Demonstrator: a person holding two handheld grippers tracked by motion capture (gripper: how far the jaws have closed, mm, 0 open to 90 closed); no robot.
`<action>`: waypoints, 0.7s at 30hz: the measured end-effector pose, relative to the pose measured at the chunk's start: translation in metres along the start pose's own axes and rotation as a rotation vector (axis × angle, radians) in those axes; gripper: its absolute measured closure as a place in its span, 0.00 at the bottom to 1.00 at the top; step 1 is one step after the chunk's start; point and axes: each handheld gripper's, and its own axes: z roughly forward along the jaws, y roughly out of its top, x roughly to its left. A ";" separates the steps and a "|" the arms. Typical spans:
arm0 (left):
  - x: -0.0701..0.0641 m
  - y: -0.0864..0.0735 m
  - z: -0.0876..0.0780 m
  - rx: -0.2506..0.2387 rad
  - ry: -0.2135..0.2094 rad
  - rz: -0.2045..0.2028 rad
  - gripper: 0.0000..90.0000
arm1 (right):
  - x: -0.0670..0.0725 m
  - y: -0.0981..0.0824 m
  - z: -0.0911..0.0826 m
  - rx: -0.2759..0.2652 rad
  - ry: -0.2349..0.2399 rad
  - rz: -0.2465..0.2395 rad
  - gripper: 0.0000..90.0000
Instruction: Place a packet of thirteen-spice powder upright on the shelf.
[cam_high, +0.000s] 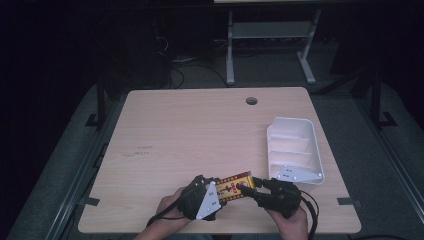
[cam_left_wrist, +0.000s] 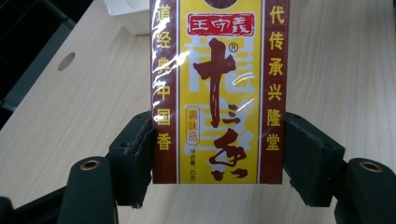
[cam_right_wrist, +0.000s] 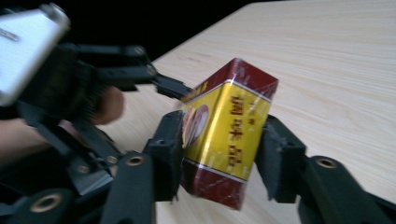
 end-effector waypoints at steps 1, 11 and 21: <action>-0.001 0.000 0.001 -0.001 0.002 0.002 0.35 | 0.001 0.001 0.000 -0.003 0.011 0.003 0.64; -0.001 0.001 0.004 -0.024 -0.034 0.007 0.30 | 0.014 0.015 -0.004 0.041 0.018 -0.113 0.73; 0.025 -0.013 0.002 -0.087 -0.238 -0.178 0.34 | 0.038 0.027 0.004 0.197 0.018 -0.358 0.76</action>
